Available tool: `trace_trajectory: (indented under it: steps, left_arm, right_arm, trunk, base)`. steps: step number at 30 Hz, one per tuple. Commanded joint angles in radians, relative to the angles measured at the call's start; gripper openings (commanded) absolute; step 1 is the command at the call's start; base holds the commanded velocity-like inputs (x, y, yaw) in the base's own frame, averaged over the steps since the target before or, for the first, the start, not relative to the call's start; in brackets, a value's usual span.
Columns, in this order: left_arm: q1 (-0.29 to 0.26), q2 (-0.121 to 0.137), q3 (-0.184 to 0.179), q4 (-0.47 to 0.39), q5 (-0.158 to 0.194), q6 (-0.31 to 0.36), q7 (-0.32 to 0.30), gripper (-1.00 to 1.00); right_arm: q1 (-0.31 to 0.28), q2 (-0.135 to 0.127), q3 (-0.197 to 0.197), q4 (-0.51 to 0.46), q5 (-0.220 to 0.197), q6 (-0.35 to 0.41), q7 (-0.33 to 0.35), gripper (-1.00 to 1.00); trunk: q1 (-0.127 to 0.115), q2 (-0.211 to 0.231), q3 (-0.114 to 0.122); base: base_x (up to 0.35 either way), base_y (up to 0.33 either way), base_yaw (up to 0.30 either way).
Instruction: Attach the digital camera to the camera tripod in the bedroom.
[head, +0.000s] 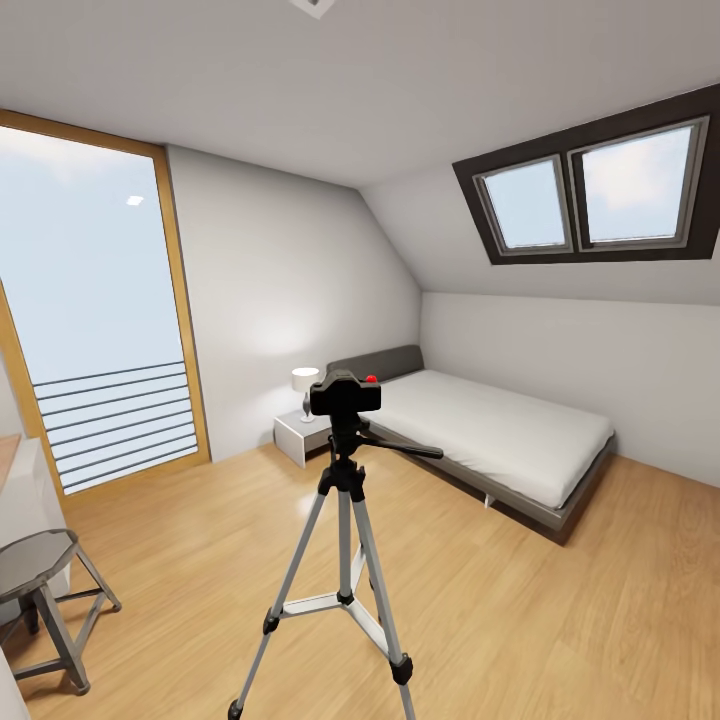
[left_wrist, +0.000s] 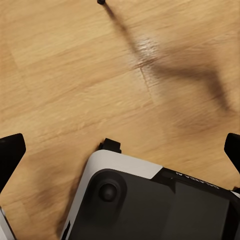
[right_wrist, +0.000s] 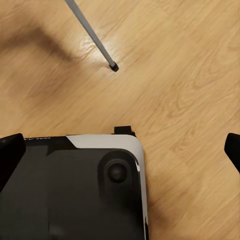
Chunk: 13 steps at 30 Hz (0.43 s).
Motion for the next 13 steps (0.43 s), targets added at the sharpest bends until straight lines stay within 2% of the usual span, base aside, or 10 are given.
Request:
trace_trajectory:
  steps: [1,13]
  left_arm:
    - [0.000,0.000,-0.008,0.000,0.008,0.003,0.003,1.00]
    - [0.000,0.000,-0.009,0.000,0.007,0.003,0.003,1.00]
  right_arm:
    - [-0.001,0.000,0.007,0.003,-0.010,-0.006,0.005,1.00]
    - [-0.001,0.000,0.006,0.003,-0.009,-0.006,0.005,1.00]
  trunk:
    - [0.000,-0.001,0.000]
    - [0.000,-0.001,0.000]
  base:
    - [0.000,0.000,0.000]
    - [0.000,0.000,0.000]
